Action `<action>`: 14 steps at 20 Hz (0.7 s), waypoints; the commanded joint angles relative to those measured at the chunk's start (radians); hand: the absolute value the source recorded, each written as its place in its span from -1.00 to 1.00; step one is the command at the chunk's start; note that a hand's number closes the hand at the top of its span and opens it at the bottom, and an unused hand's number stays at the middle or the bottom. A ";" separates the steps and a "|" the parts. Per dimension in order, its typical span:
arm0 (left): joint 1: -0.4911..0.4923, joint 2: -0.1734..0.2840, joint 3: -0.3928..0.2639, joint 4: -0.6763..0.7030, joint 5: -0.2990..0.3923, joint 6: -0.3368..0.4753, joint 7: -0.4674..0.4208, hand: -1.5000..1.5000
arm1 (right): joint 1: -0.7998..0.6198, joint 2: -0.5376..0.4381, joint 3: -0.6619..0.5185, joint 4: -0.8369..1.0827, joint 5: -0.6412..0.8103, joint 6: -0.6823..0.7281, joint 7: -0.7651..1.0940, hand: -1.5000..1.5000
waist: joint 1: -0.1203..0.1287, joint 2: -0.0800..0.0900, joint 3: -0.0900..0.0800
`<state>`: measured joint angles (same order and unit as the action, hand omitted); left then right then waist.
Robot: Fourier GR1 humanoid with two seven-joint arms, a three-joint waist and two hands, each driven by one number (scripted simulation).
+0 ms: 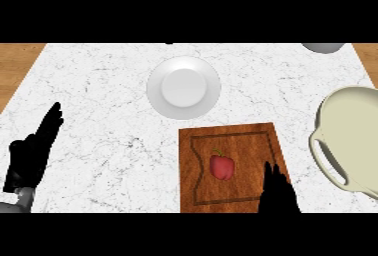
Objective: Pick the bell pepper from the cutting board and place it in the pot
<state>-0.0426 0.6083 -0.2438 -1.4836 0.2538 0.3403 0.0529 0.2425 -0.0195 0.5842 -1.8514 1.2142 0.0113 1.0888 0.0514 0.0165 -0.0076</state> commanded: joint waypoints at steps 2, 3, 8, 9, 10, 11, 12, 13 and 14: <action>-0.019 -0.023 -0.012 0.003 -0.025 0.021 0.013 0.00 | -0.239 0.019 0.063 0.072 -0.064 0.179 0.329 -1.00 | -0.009 -0.005 0.005; 0.004 -0.020 -0.003 0.016 -0.008 -0.003 -0.008 0.00 | -0.289 0.019 0.015 0.105 -0.092 0.196 0.332 -1.00 | -0.004 -0.004 0.005; 0.009 0.010 0.027 0.009 0.006 -0.029 0.008 0.00 | -0.409 0.019 -0.009 0.183 -0.198 0.207 0.397 -1.00 | -0.008 -0.010 0.005; 0.033 -0.013 0.006 -0.022 -0.010 -0.001 0.011 0.00 | -0.441 0.019 -0.012 0.223 -0.210 0.202 0.397 -1.00 | -0.002 -0.011 0.006; 0.000 -0.017 0.007 0.003 -0.015 -0.005 0.023 0.00 | -0.440 0.019 0.019 0.272 -0.217 0.143 0.397 -1.00 | -0.017 -0.010 0.007; -0.025 -0.039 0.002 0.022 -0.018 0.005 0.032 0.00 | -0.495 0.019 -0.029 0.266 -0.252 0.194 0.398 -1.00 | -0.025 -0.009 0.006; 0.007 -0.016 0.007 -0.013 -0.019 -0.001 0.032 0.00 | -0.492 0.019 -0.010 0.311 -0.264 0.156 0.398 -1.00 | -0.013 -0.012 0.007; 0.044 -0.028 0.008 -0.005 -0.019 -0.002 -0.006 0.00 | -0.491 0.019 -0.028 0.296 -0.260 0.185 0.398 -1.00 | -0.019 -0.014 0.006; 0.041 -0.003 0.014 -0.018 -0.024 -0.012 0.006 0.00 | -0.507 0.019 -0.033 0.332 -0.282 0.160 0.398 -1.00 | -0.016 -0.014 0.007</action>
<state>-0.0254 0.5928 -0.2362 -1.4875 0.2371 0.3366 0.0659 -0.1812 -0.0181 0.5562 -1.5919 0.9883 0.1290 1.2420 0.0368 0.0052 -0.0016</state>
